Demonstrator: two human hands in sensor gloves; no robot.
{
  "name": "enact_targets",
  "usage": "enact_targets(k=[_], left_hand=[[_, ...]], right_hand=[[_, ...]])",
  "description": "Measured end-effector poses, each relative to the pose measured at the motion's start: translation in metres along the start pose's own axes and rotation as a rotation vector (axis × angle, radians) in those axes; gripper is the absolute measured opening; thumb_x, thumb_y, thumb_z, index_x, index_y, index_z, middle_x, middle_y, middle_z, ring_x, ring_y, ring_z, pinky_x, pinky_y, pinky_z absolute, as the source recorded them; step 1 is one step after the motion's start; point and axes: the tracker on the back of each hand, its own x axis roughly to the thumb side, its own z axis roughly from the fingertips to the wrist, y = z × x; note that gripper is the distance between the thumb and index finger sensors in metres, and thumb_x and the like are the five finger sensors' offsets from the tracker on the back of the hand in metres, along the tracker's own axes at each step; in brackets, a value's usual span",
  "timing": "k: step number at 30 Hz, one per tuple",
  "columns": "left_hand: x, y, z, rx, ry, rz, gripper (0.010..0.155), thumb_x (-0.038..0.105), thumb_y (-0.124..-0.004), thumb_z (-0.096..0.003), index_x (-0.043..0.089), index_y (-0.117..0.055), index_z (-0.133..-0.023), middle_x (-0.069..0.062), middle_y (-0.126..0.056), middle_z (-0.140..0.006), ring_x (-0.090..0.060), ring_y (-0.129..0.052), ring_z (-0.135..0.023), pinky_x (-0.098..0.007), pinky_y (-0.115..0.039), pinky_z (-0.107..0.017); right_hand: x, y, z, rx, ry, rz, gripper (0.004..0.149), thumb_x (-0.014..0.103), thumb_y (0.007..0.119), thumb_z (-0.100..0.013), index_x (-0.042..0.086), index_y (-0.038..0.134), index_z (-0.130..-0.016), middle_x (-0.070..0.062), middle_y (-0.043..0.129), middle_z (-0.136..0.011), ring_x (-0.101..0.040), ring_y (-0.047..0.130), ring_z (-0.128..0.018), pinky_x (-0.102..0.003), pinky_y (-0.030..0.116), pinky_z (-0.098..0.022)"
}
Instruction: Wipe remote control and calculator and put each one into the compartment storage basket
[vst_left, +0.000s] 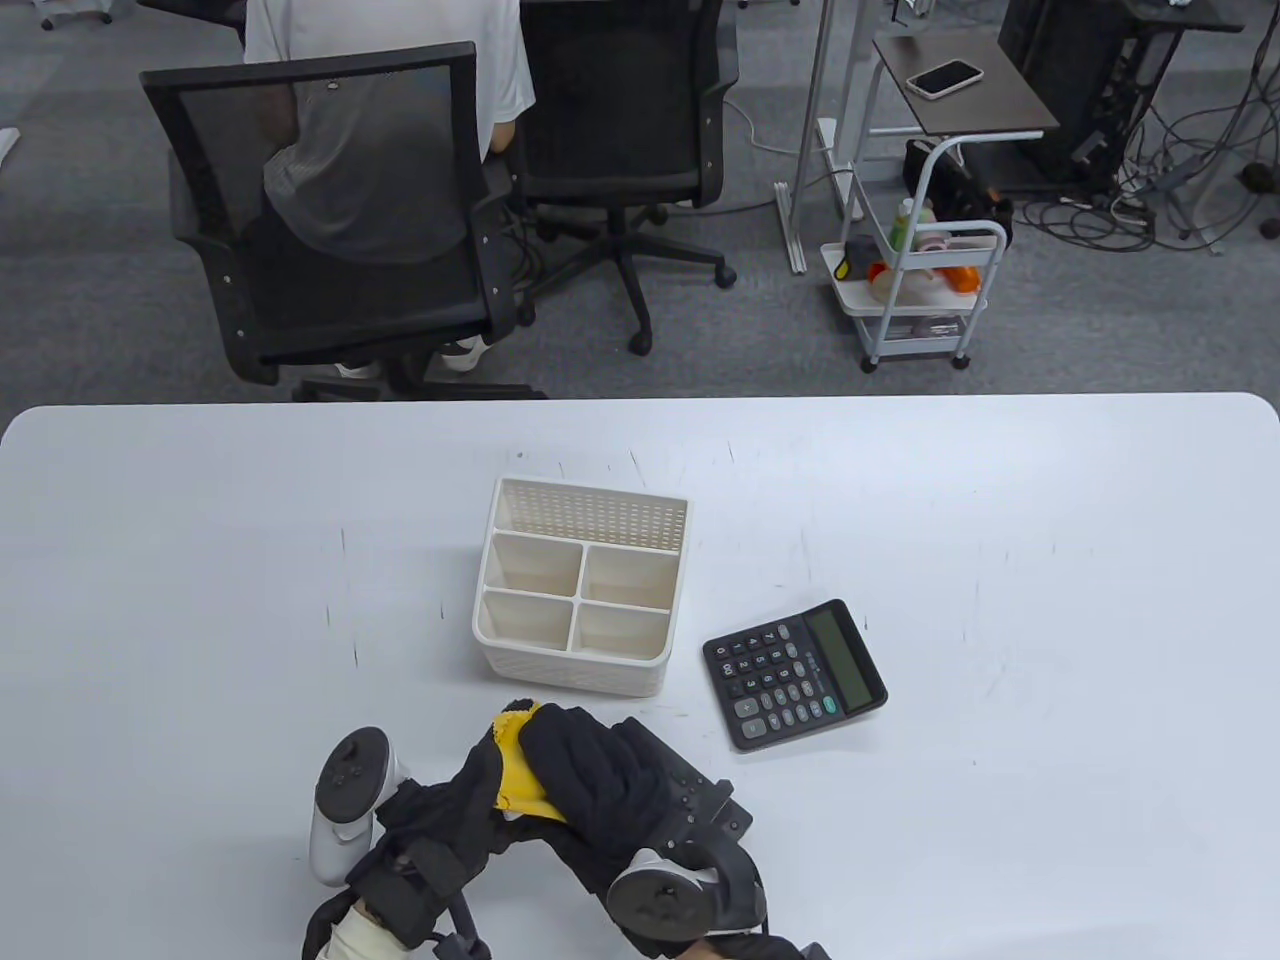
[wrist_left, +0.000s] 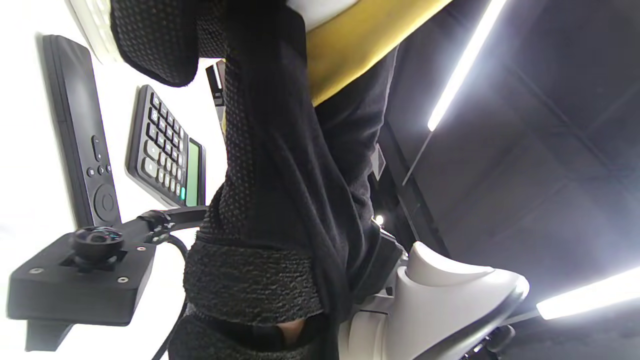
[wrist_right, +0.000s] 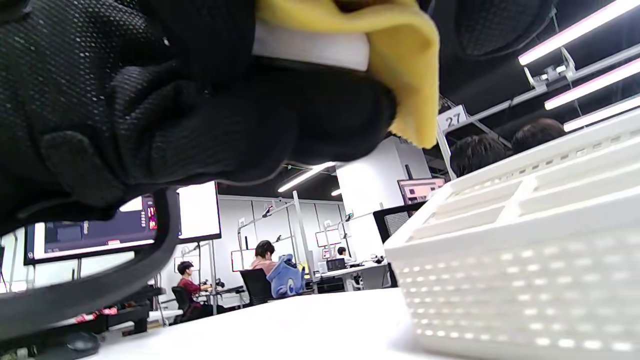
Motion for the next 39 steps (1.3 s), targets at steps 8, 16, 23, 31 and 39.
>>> enact_targets(k=[8, 16, 23, 31, 39], left_hand=[[0.000, -0.003, -0.003, -0.008, 0.001, 0.029, 0.086, 0.063, -0.048, -0.0582, 0.000, -0.020, -0.110, -0.039, -0.045, -0.107, -0.053, -0.068, -0.097, -0.052, -0.075, -0.067], [0.002, -0.001, -0.004, 0.060, 0.026, -0.090, 0.067, 0.040, -0.065, -0.0594, 0.010, -0.034, -0.112, -0.031, -0.063, -0.104, -0.040, -0.087, -0.089, -0.043, -0.085, -0.062], [0.004, 0.001, -0.001, 0.201, 0.058, -0.174, 0.069, 0.032, -0.072, -0.0567, 0.015, -0.034, -0.111, -0.024, -0.074, -0.099, -0.031, -0.099, -0.080, -0.035, -0.093, -0.054], [-0.002, 0.004, -0.001, 0.200, 0.086, -0.183, 0.076, 0.039, -0.075, -0.0554, 0.010, -0.032, -0.110, -0.019, -0.075, -0.100, -0.031, -0.099, -0.080, -0.037, -0.093, -0.054], [0.001, 0.002, -0.001, 0.254, 0.144, -0.347, 0.073, 0.041, -0.079, -0.0527, 0.010, -0.043, -0.108, -0.009, -0.090, -0.088, -0.030, -0.107, -0.070, -0.036, -0.099, -0.045]], right_hand=[[-0.005, -0.009, 0.000, -0.091, 0.040, -0.051, 0.061, 0.027, 0.067, -0.059, -0.003, 0.050, -0.110, -0.025, 0.072, -0.102, -0.042, 0.086, -0.081, -0.063, 0.068, -0.058], [-0.013, -0.018, 0.002, -0.223, 0.185, -0.164, 0.054, 0.026, 0.074, -0.057, 0.003, 0.064, -0.106, -0.020, 0.086, -0.092, -0.036, 0.095, -0.069, -0.058, 0.074, -0.053], [-0.023, -0.009, 0.004, -0.129, 0.265, -0.507, 0.053, 0.025, 0.070, -0.059, 0.003, 0.064, -0.107, -0.022, 0.075, -0.102, -0.046, 0.077, -0.085, -0.068, 0.062, -0.058], [-0.025, -0.001, 0.002, 0.004, 0.280, -0.623, 0.057, 0.030, 0.063, -0.063, 0.002, 0.054, -0.112, -0.024, 0.060, -0.112, -0.052, 0.057, -0.096, -0.075, 0.052, -0.060], [-0.023, -0.004, 0.002, -0.045, 0.314, -0.611, 0.055, 0.029, 0.066, -0.062, -0.001, 0.063, -0.108, -0.028, 0.069, -0.105, -0.052, 0.074, -0.087, -0.073, 0.057, -0.060]])
